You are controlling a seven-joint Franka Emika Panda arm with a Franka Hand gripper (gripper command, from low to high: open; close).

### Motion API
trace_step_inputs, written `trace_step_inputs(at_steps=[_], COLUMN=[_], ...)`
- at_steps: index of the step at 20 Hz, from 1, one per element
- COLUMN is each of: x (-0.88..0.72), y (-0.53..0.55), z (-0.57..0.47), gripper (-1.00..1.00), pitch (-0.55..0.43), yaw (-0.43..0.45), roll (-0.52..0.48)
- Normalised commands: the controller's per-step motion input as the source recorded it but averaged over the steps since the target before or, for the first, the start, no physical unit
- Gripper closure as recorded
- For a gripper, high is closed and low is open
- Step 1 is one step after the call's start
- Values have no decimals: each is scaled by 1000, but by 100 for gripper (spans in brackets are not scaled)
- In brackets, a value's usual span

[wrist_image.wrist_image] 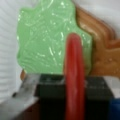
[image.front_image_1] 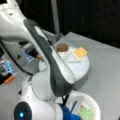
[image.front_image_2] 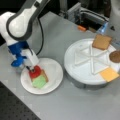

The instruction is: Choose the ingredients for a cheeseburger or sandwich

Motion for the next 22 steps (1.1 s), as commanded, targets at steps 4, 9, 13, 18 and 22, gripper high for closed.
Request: trace_step_inputs(at_steps=[4, 9, 13, 18, 22], x=[54, 108, 176, 213, 212], y=[12, 41, 67, 42, -34], z=[88, 68, 45, 13, -28], gripper=[100, 100, 100, 100, -100], pitch=[-22, -26, -32, -31, -14], yaw=[42, 33, 23, -1, -13], roll=[188, 170, 160, 120, 44])
